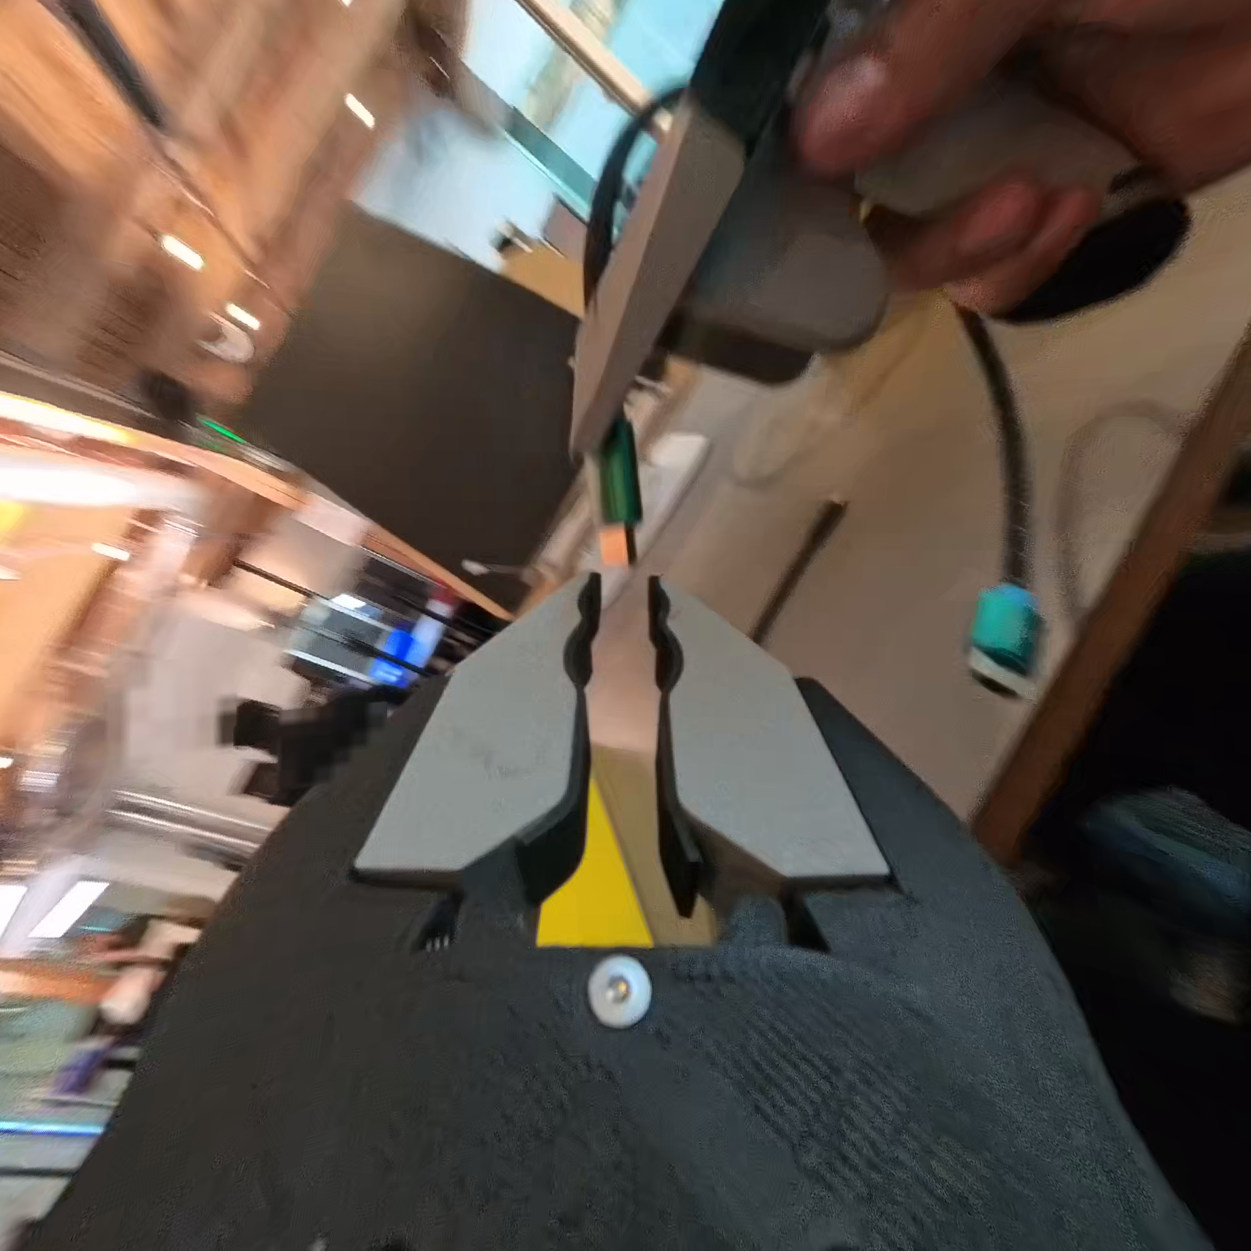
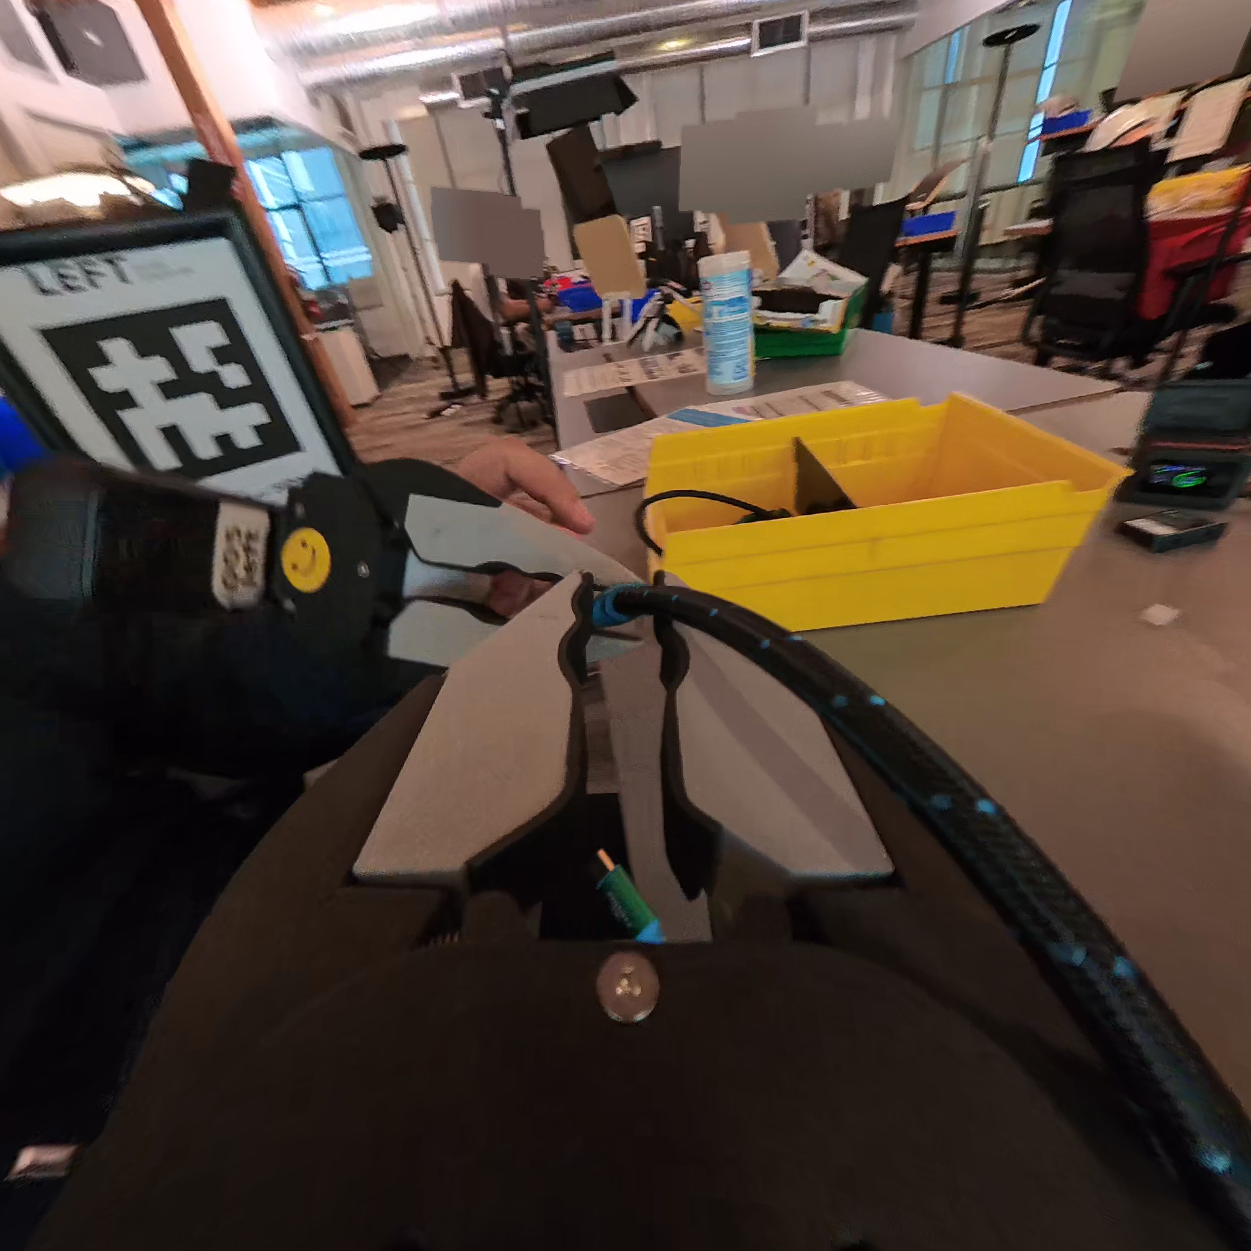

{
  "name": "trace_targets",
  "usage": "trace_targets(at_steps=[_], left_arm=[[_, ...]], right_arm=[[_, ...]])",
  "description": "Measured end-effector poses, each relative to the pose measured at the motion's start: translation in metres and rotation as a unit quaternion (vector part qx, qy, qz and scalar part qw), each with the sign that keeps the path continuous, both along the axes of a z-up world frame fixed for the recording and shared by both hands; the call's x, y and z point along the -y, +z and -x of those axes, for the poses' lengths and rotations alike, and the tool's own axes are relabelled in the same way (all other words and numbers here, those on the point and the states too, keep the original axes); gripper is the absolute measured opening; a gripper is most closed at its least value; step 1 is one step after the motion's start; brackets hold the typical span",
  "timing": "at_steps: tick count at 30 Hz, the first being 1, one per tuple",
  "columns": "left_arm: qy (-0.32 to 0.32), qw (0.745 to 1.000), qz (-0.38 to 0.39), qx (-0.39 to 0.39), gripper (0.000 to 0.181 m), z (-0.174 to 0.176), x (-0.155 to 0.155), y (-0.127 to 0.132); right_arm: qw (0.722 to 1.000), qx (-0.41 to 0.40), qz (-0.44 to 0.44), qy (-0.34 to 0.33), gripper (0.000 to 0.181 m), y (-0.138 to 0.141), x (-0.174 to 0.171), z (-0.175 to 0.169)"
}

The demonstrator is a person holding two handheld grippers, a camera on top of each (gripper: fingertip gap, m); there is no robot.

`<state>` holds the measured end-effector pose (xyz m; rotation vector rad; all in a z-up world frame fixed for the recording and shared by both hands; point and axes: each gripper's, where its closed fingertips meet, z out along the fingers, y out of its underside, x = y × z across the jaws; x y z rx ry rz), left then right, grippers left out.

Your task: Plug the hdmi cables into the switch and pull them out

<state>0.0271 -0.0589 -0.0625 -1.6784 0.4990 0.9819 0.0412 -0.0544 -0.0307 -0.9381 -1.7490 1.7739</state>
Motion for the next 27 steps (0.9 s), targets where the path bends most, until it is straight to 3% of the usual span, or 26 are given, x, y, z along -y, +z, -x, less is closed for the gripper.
trace_targets(at_steps=[5, 8, 14, 20, 25, 27], left_arm=[[0.026, 0.982, 0.108, 0.153, 0.035, 0.041, 0.02, -0.044], [0.048, 0.954, 0.155, 0.252, 0.058, 0.045, 0.02, -0.081], [0.12, 0.931, 0.178, 0.295, 0.07, 0.074, 0.006, -0.13], [0.143, 0.929, 0.169, 0.295, 0.061, 0.082, 0.004, -0.137], [0.112, 0.926, 0.154, 0.325, 0.028, 0.072, -0.002, -0.142], [0.109, 0.926, 0.157, 0.326, 0.028, 0.073, -0.001, -0.143]], right_arm=[[0.998, -0.005, -0.047, -0.052, 0.011, -0.003, -0.029, 0.007], [0.996, -0.004, -0.052, -0.074, 0.01, -0.002, -0.049, 0.009], [0.996, 0.005, -0.05, -0.077, 0.01, -0.004, -0.067, 0.006], [0.986, 0.039, -0.131, -0.097, 0.01, -0.034, -0.075, 0.017], [0.967, 0.109, -0.191, -0.124, 0.01, -0.077, -0.086, 0.032], [0.96, 0.154, -0.189, -0.138, 0.01, -0.093, -0.092, 0.035]])
